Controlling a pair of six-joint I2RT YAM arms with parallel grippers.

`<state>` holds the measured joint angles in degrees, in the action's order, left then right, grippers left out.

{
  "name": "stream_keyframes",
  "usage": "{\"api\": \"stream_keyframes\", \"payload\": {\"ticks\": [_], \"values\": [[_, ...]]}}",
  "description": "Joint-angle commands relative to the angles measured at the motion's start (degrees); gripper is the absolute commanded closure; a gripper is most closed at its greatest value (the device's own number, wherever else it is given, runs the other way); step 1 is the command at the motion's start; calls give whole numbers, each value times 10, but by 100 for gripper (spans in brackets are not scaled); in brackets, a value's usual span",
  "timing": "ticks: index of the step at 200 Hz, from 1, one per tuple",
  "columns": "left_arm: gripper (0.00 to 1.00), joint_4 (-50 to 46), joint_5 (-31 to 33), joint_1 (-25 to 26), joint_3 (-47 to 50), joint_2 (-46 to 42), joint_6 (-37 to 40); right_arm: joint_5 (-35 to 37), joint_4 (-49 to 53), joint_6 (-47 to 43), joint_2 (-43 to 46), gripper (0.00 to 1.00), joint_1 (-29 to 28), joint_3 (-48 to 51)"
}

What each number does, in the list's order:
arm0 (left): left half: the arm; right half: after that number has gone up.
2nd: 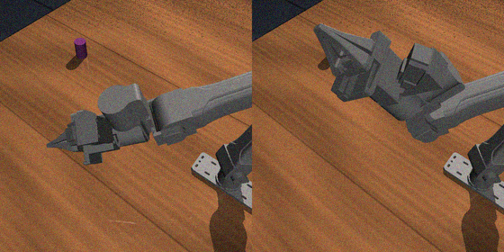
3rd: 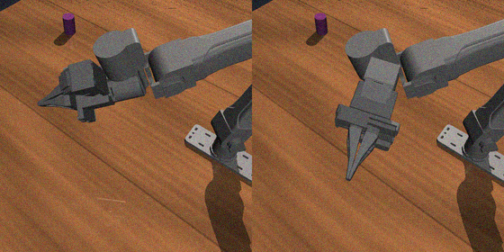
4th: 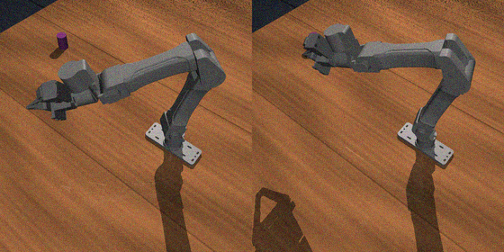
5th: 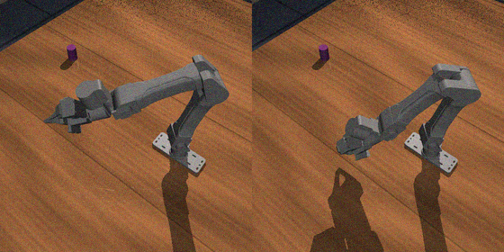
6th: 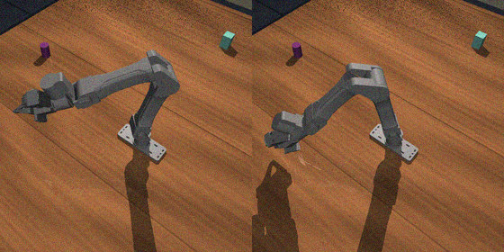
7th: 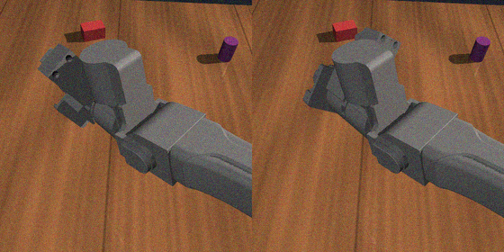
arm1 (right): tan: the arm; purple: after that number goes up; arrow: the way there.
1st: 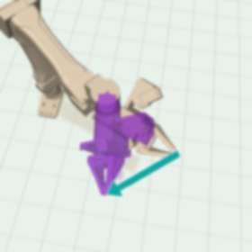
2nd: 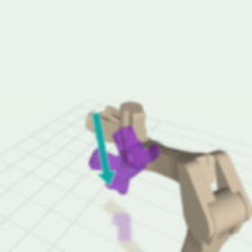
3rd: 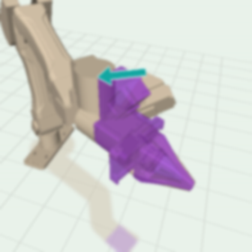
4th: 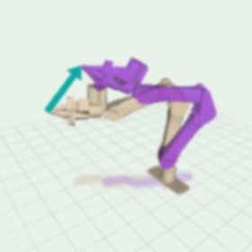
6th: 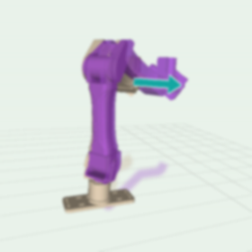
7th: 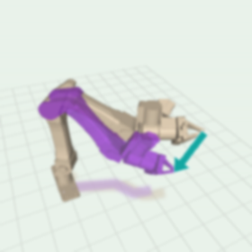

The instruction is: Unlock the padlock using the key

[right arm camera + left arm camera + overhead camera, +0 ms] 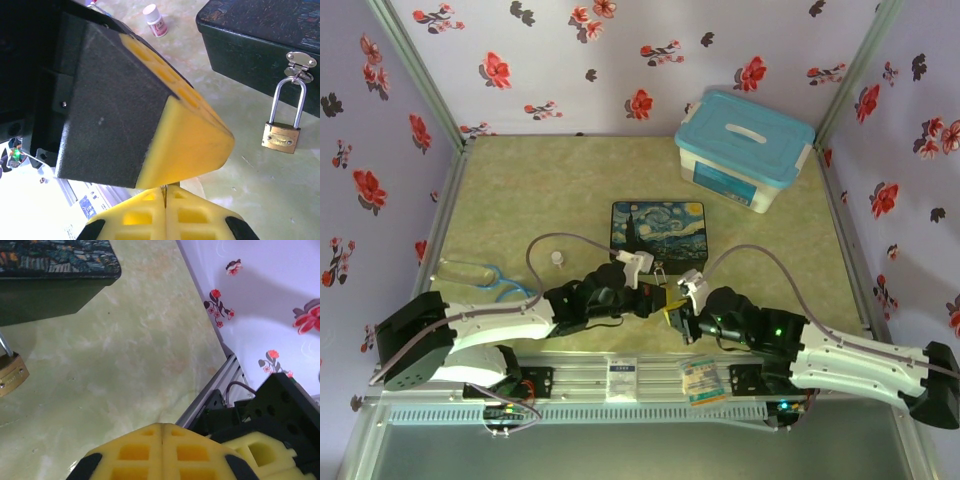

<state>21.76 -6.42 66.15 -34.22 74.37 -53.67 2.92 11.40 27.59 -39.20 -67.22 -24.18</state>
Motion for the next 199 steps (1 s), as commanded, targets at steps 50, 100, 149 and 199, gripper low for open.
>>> {"api": "stream_keyframes", "payload": {"ticks": [50,100,149,199], "values": [[100,49,88,-1,42,-92,32,-54,-96,39,28,3,64,0],[100,129,93,-45,63,-163,40,-215,-483,223,-55,1,181,50],[100,146,92,-54,66,-179,26,-272,-620,280,-117,21,191,63],[100,193,94,-57,74,-164,4,-291,-615,271,-114,44,191,79]]}}
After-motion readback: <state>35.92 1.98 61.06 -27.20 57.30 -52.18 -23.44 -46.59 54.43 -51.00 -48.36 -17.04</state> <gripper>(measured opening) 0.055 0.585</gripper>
